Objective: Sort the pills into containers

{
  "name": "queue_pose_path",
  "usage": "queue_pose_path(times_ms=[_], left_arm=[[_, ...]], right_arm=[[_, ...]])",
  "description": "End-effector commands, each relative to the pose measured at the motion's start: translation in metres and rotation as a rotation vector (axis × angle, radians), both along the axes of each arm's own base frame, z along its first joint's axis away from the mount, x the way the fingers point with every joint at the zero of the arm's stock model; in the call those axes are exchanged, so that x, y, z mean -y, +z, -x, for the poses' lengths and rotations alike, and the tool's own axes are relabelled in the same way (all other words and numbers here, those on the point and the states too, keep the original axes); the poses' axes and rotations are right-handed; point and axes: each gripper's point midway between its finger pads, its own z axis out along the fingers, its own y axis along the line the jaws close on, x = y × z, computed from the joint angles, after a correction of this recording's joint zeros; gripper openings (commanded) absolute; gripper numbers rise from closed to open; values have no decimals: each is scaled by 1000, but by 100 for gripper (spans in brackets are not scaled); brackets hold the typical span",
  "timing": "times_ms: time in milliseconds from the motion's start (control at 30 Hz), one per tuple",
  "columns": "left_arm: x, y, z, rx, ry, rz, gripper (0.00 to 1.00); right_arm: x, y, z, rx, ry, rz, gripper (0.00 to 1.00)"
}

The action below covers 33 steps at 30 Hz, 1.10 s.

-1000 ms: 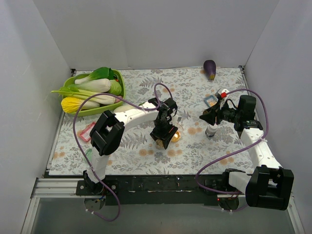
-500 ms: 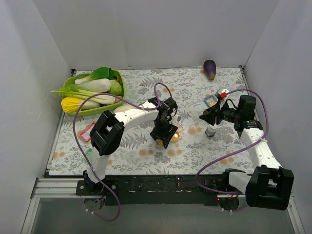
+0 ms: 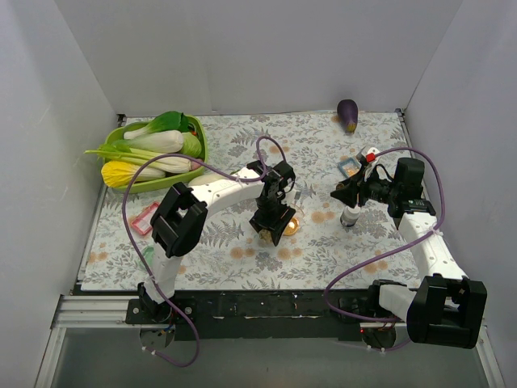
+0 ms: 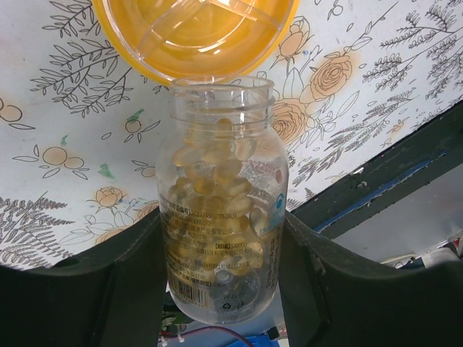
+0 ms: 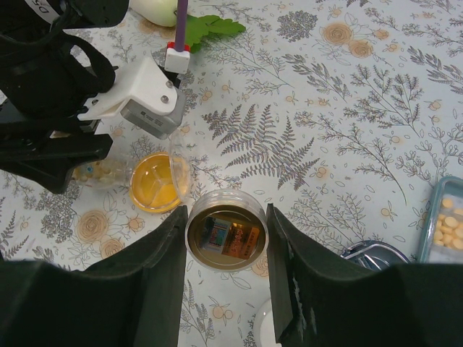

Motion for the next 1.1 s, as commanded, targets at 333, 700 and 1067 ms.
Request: queue_pose_path(times_ms=[333,700,1067], left_arm=[[7,8,1,-1,8,6,0],[7,4,2,-11,13,-2,0],[7,5,1,-6,16,-5,0]], right_arm=[[0,1,0,25,13,-2,1],[0,1,0,26,12,-1,1],[0,1,0,25,13,-1,1]])
